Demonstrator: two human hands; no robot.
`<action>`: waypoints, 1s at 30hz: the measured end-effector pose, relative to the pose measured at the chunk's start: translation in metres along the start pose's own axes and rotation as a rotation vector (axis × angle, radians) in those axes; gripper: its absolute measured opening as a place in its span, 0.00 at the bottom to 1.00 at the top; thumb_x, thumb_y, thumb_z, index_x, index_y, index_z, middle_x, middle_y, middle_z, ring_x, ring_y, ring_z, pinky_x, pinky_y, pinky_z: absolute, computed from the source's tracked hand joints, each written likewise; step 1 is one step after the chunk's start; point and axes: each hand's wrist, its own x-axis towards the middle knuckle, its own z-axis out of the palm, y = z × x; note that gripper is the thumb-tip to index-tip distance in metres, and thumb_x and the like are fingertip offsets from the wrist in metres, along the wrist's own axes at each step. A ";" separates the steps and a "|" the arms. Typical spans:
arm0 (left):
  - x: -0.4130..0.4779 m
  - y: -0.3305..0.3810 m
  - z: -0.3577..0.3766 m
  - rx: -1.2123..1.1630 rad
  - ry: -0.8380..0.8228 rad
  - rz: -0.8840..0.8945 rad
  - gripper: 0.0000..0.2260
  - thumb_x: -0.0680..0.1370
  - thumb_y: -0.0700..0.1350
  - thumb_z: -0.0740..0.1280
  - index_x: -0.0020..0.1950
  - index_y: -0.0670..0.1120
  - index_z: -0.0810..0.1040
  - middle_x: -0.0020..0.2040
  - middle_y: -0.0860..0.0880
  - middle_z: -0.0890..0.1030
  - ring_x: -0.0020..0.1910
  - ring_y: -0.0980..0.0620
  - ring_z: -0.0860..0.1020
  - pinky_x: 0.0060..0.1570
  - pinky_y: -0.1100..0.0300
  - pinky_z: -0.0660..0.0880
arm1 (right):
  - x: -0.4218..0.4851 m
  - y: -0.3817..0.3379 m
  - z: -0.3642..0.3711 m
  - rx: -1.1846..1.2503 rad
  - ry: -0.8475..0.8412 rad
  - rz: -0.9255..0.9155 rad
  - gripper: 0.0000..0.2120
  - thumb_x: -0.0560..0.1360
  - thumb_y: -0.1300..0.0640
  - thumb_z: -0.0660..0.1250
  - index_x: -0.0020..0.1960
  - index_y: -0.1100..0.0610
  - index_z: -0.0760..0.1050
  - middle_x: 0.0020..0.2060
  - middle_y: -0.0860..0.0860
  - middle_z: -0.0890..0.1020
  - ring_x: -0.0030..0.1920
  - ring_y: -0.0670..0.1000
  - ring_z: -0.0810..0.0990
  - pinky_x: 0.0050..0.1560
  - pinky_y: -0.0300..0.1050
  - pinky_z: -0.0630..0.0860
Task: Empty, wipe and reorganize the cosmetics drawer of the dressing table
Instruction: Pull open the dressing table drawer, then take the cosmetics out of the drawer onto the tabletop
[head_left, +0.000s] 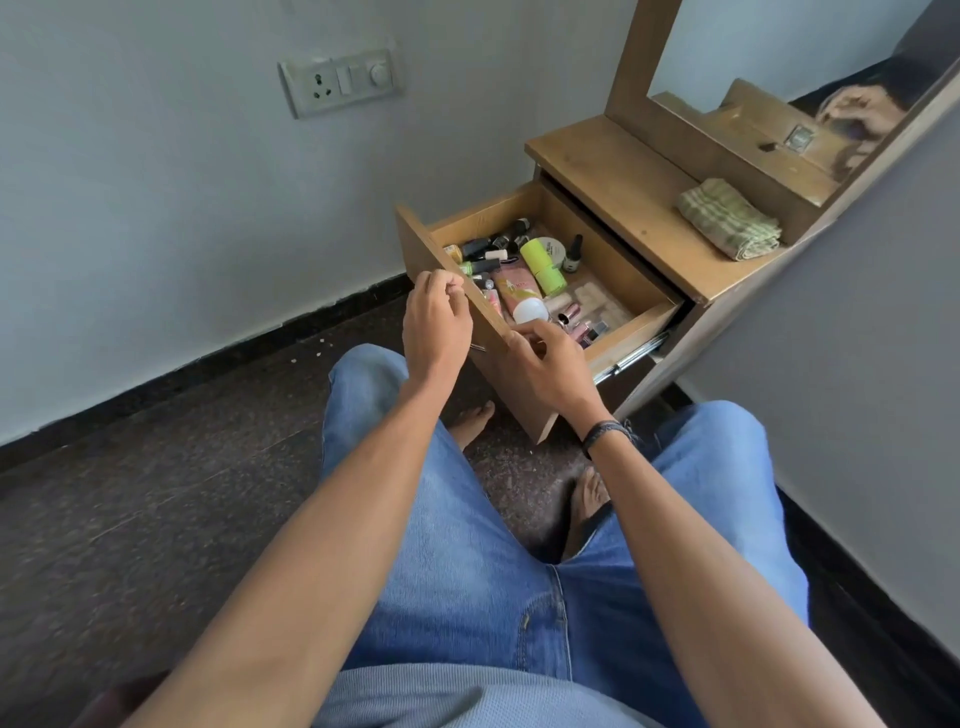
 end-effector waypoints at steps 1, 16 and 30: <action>0.001 0.002 0.001 -0.026 0.012 0.026 0.07 0.81 0.41 0.61 0.54 0.44 0.78 0.53 0.49 0.79 0.52 0.49 0.77 0.45 0.59 0.75 | 0.000 0.000 0.000 0.009 -0.002 -0.003 0.11 0.83 0.48 0.64 0.58 0.54 0.80 0.49 0.51 0.82 0.49 0.51 0.79 0.49 0.49 0.76; 0.033 0.021 0.029 0.150 -0.154 0.211 0.07 0.78 0.40 0.67 0.55 0.46 0.79 0.56 0.50 0.79 0.58 0.50 0.74 0.58 0.56 0.71 | 0.085 0.041 -0.057 0.104 0.104 0.083 0.07 0.81 0.55 0.68 0.54 0.55 0.83 0.47 0.48 0.84 0.43 0.42 0.81 0.48 0.43 0.82; 0.086 0.022 0.105 0.323 -0.360 0.066 0.13 0.80 0.46 0.66 0.65 0.54 0.74 0.66 0.51 0.74 0.66 0.49 0.68 0.47 0.55 0.72 | 0.106 0.065 -0.036 -0.139 0.143 -0.069 0.07 0.78 0.53 0.68 0.54 0.52 0.81 0.48 0.47 0.82 0.44 0.48 0.80 0.42 0.47 0.80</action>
